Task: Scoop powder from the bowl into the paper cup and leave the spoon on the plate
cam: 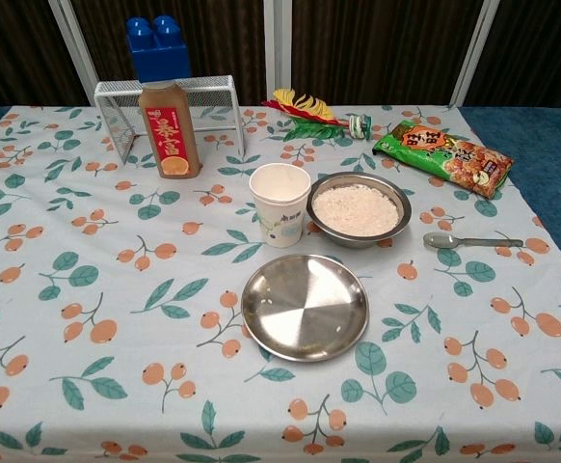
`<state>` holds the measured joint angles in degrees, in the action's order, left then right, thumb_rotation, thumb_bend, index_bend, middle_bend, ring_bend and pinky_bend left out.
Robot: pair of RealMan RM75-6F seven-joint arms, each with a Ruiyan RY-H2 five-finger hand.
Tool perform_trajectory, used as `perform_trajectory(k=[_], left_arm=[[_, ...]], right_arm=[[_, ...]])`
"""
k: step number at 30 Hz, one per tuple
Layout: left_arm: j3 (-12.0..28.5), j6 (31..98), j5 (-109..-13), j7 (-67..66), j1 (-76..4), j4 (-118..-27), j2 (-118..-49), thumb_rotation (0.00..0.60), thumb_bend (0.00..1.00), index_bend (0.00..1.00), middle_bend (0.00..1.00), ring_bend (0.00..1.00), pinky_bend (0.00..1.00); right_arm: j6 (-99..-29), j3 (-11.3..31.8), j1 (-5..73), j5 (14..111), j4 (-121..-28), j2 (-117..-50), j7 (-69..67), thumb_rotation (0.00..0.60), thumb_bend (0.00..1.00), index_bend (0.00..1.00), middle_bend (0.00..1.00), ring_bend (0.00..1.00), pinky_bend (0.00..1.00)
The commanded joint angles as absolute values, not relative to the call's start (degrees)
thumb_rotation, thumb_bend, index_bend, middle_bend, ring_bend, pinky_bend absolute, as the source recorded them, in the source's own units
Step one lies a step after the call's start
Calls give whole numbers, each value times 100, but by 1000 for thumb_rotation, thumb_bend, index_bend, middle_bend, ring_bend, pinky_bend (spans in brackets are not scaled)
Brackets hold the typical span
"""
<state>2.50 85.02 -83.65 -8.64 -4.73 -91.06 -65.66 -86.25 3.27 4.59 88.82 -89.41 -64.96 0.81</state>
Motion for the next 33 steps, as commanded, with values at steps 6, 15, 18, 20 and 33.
perform_trajectory(k=[6, 15, 18, 20, 33], left_arm=[[238, 8567, -8349, -862, -416, -9098, -6592, 600, 6, 269, 224, 132, 104], [201, 8688, -8446, -773, -343, -9094, -6565, 600, 6, 269, 224, 132, 104], [192, 8718, -8466, -722, -320, -9074, -6575, 600, 6, 269, 224, 133, 104], [185, 8714, -8467, -689, -312, -9053, -6584, 600, 6, 269, 224, 132, 104], [131, 8576, -8465, -541, -316, -8991, -6561, 600, 7, 269, 224, 133, 103]], right_arm=[[-8527, 294, 526, 8958, -9026, -6422, 28, 600, 74, 140, 222, 72, 91], [-8089, 228, 855, 9214, -9158, -6287, -3, 600, 74, 48, 251, 72, 91], [-7676, 311, 1119, 9095, -9177, -6326, 295, 600, 73, 90, 251, 71, 91], [-7330, 403, 1341, 8936, -9178, -6408, 431, 600, 75, 181, 256, 70, 91], [-5670, 758, 2562, 7946, -7982, -7840, 1359, 600, 116, 331, 372, 95, 91]])
